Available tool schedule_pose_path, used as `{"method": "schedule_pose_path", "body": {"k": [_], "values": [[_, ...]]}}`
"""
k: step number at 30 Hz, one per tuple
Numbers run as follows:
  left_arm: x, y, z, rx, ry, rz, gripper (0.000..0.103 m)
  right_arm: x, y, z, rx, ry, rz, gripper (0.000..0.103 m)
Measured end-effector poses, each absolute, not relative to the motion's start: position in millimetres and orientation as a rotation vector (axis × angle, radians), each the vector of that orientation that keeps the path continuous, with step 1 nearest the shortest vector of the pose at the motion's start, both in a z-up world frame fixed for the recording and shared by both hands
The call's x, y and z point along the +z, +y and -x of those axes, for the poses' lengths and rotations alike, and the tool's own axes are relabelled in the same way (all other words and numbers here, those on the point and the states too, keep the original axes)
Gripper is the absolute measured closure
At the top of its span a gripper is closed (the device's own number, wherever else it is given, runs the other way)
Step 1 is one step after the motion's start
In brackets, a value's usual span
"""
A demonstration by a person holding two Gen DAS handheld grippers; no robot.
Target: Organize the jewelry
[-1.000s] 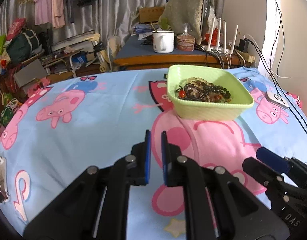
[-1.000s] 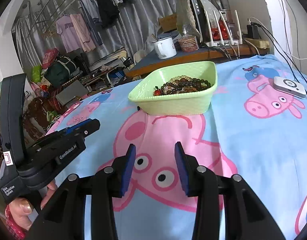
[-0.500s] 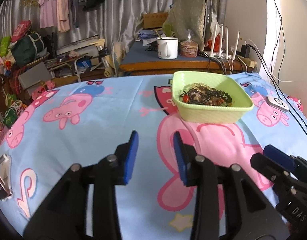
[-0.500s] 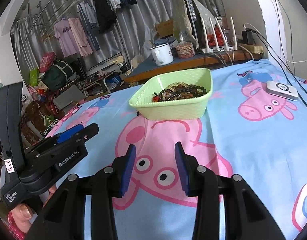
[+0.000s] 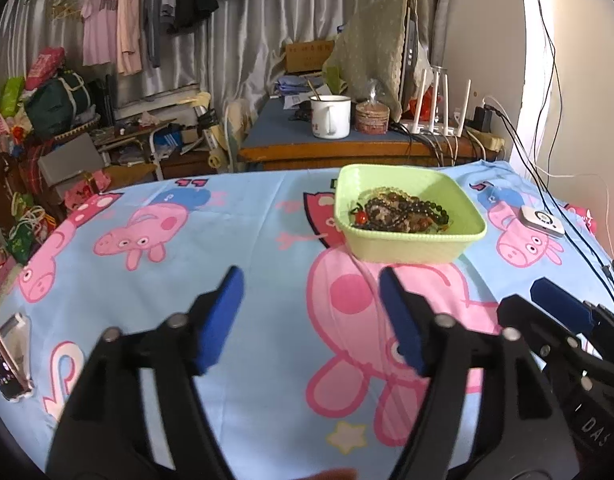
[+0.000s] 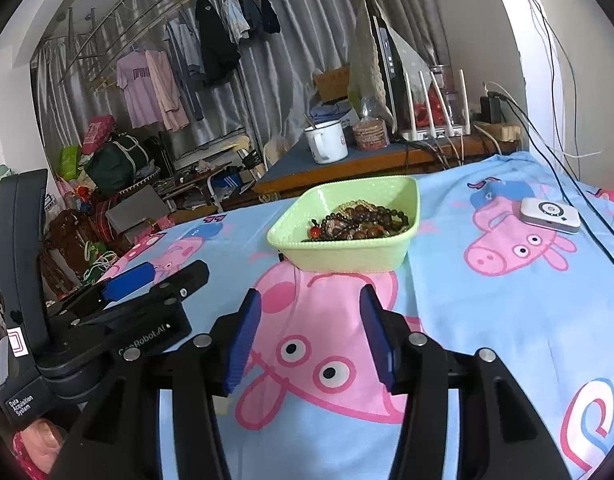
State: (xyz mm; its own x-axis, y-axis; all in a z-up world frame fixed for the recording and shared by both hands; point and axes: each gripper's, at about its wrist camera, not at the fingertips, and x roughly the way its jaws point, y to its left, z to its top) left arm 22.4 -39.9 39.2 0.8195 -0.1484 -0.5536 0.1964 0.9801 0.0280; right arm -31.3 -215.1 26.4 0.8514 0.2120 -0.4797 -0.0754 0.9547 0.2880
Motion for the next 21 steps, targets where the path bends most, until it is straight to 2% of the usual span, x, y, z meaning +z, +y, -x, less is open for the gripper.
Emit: {"method": "schedule_pose_path", "body": {"k": [4,6,11,18,21], "values": [[44,-39,-19,-0.182,0.572,-0.083,0.026,27,-216,31,0.149,0.535,-0.277,0.083],[45,-41,-18,-0.180,0.567,-0.091,0.018,27,-218,31,0.145,0.538,-0.283,0.083],[48,-46,-15,-0.182,0.559,-0.103,0.016,29,-220,34,0.135,0.523,-0.289,0.082],[54,-50,-11,-0.180,0.542,-0.112,0.007,33,-227,38,0.131,0.500,-0.307,0.081],[56,-53,-11,-0.187,0.546,-0.114,0.007,33,-230,39,0.126,0.490,-0.315,0.081]]}}
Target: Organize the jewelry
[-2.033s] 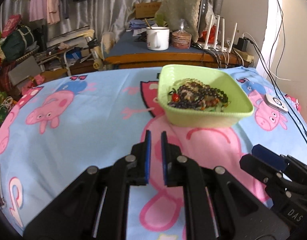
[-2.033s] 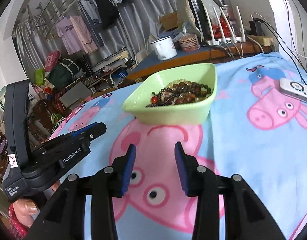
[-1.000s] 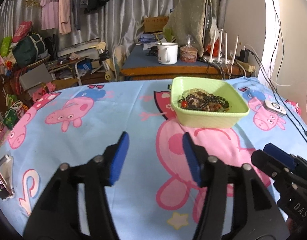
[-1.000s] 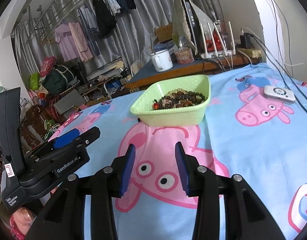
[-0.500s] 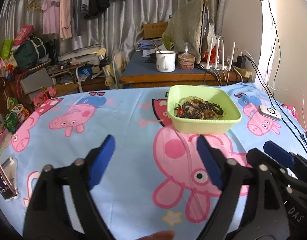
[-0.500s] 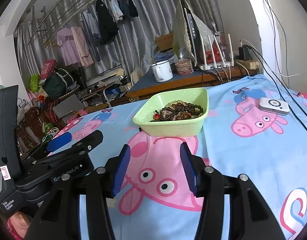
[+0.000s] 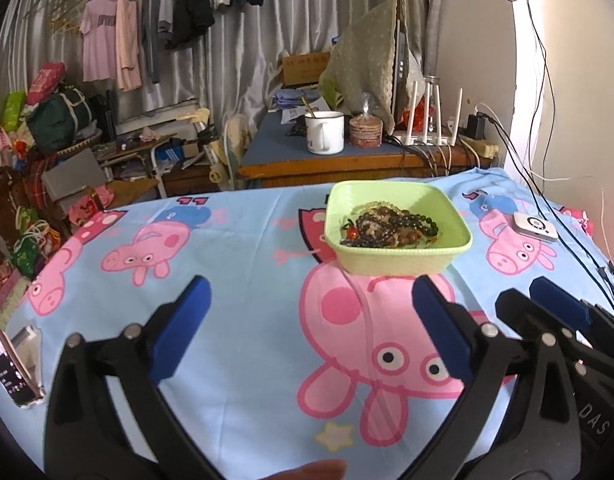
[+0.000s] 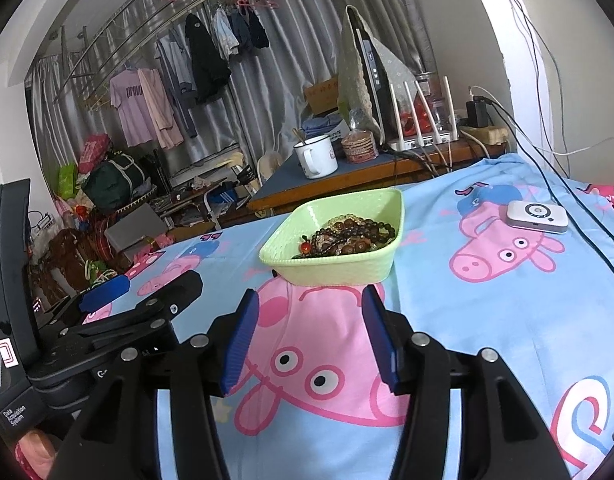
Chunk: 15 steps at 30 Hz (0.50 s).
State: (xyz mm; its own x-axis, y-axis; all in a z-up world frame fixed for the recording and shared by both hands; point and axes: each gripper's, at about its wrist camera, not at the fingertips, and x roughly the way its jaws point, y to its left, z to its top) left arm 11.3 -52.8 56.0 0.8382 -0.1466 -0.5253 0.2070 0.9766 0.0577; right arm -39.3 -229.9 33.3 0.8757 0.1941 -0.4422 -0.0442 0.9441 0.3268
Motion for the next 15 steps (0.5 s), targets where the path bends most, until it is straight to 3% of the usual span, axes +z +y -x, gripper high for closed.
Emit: {"method": "schedule_pose_path", "body": {"k": [15], "values": [[60,-62,-14,-0.139,0.551,-0.159,0.007,34,-245,44,0.111,0.465,-0.358,0.080]]}}
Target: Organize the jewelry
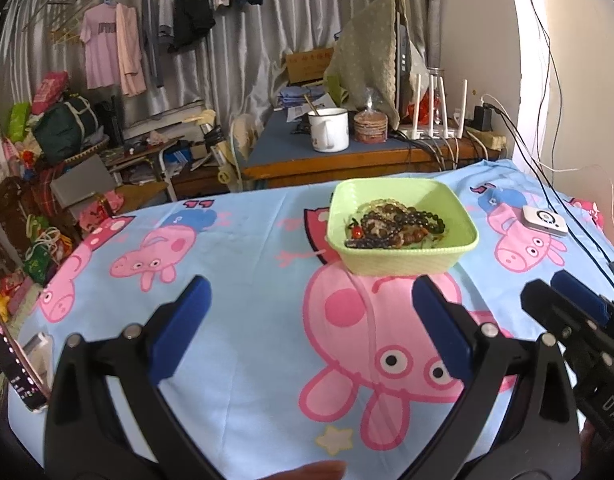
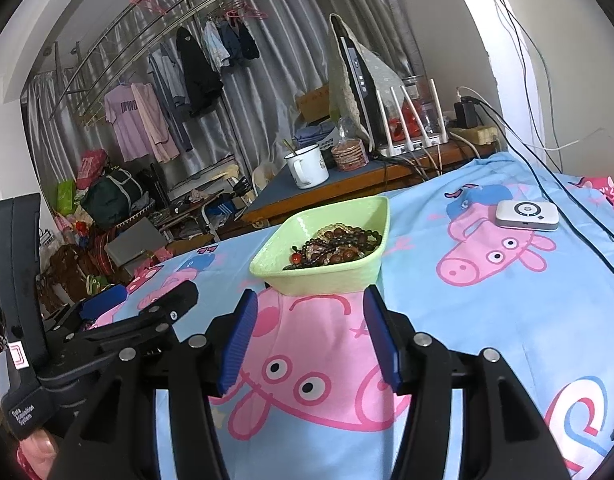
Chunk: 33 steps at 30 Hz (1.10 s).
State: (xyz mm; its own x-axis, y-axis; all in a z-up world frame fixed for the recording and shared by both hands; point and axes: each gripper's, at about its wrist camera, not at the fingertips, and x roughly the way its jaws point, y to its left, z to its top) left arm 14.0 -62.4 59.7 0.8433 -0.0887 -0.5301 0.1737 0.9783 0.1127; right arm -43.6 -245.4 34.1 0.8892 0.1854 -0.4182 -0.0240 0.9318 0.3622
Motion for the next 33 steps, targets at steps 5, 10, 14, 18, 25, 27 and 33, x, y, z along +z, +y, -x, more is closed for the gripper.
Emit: {"method": "schedule_pose_path", "body": {"k": [5,10,14,18,25,27,33], "values": [[61,-62,-16,-0.128,0.549,-0.152,0.007,35,-246,44,0.105,0.463,-0.349,0.080],[61,-63,-16,-0.136,0.551,-0.147,0.007,38,-241,46,0.095,0.455,-0.316,0.080],[62,-65,-15,-0.141,0.543,-0.153,0.007,39,-239,47,0.094,0.453,-0.313,0.080],[62,-64,-15,-0.141,0.543,-0.146,0.007,40,-237,48,0.095,0.452,-0.310,0.080],[62,-57,-16,-0.143,0.548,-0.119,0.007,42,-231,47,0.097,0.459,-0.299,0.080],[62,-57,-16,-0.144,0.547,-0.118,0.007,42,-231,48,0.097,0.458,-0.300,0.080],[61,-57,-15,-0.141,0.547,-0.119,0.007,41,-229,44,0.100,0.466,-0.291,0.080]]}}
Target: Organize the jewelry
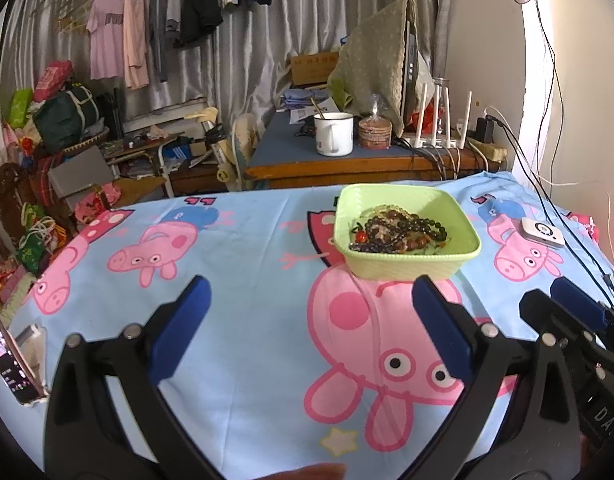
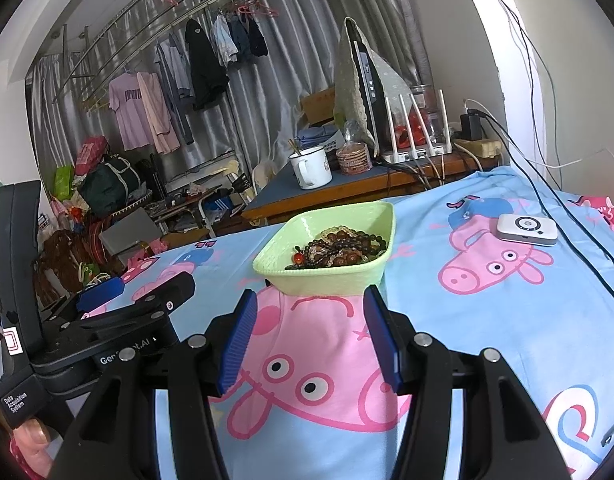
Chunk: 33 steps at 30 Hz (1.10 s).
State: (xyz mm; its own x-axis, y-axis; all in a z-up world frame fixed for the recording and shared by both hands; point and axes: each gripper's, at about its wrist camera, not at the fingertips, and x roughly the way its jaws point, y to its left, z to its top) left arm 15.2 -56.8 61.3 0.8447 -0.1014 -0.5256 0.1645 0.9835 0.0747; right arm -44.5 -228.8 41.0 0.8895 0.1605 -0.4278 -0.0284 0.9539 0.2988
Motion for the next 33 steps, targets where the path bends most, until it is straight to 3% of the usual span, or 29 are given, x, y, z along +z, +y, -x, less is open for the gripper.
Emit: {"method": "schedule_pose_path", "body": {"k": [33], "values": [[48,-59,-19,-0.135,0.573,-0.144,0.007,29,-232,38,0.104,0.493,-0.312,0.080]]}}
